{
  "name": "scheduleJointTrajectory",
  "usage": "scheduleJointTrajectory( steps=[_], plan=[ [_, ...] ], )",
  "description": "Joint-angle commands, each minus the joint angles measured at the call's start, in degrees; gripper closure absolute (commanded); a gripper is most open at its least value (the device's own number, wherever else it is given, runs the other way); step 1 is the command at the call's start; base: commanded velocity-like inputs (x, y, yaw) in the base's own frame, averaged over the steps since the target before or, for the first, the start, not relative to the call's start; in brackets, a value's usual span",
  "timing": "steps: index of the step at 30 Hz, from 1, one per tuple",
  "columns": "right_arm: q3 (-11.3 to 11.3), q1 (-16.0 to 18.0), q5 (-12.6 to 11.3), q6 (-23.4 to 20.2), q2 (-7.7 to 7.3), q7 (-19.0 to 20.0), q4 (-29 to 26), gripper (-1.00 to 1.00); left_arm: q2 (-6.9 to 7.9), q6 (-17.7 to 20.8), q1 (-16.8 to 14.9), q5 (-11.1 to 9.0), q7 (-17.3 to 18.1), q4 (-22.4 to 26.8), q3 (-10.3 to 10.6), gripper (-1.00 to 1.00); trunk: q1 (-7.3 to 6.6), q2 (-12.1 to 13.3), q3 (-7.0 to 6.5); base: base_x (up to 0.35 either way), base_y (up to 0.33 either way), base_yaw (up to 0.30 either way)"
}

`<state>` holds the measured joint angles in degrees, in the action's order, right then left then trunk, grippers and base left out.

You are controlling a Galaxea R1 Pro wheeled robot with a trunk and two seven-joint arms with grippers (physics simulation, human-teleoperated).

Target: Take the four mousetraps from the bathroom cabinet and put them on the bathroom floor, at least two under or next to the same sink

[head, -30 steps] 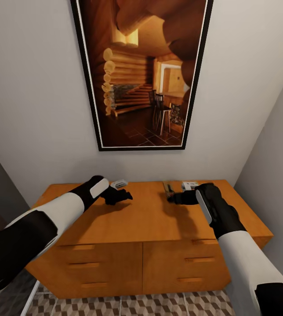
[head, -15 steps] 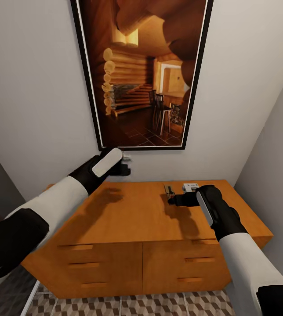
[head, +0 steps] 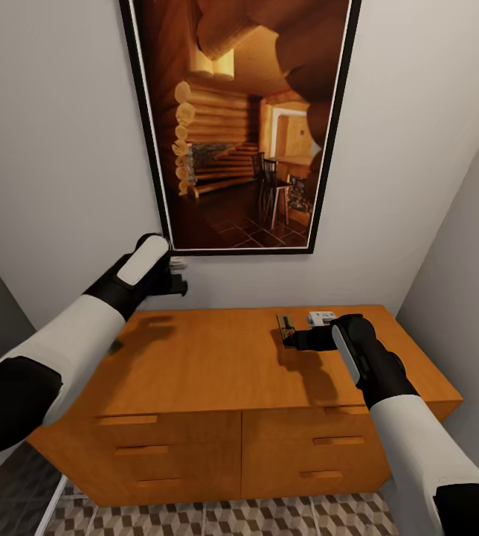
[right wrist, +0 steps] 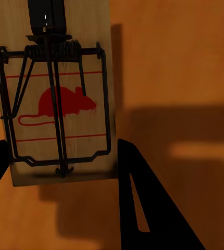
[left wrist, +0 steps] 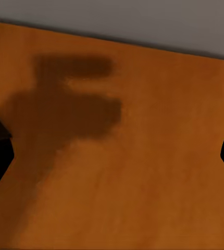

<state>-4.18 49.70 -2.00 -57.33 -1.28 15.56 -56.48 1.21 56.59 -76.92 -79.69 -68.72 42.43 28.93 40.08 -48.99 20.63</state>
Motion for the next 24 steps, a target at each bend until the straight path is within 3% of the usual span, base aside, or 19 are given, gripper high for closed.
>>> scheduleJointTrajectory(
  steps=[1, 6, 11, 24],
  plan=[
    [-0.1, 0.0, -0.3, -0.3, -0.05, -0.1, -0.1, 1.00, 0.33, 0.1, 0.0, -0.6, -0.6, 0.0, -0.6, -1.00, 0.01, -0.1, 0.08, 0.000, 0.000, 0.000],
    [0.0, 0.0, -0.3, -0.3, -0.07, -0.1, -0.2, 1.00, 1.27, 0.2, 0.7, -0.6, -0.6, -0.5, -4.0, -1.00, 0.01, -0.1, 0.07, 0.000, 0.000, 0.009],
    [0.0, 0.0, -0.4, -0.3, 0.03, -0.2, -0.2, 1.00, 1.68, 0.1, 1.0, -0.6, -0.6, -4.7, -6.3, -1.00, 0.01, -0.1, -0.06, 0.000, 0.000, 0.187],
    [0.0, 0.0, -0.2, -0.4, 0.14, -0.2, -0.3, 1.00, 1.95, -0.2, 1.1, -0.6, -0.6, -6.6, -7.2, -1.00, 0.01, -0.1, -0.50, 0.000, 0.000, 0.263]
  ],
)
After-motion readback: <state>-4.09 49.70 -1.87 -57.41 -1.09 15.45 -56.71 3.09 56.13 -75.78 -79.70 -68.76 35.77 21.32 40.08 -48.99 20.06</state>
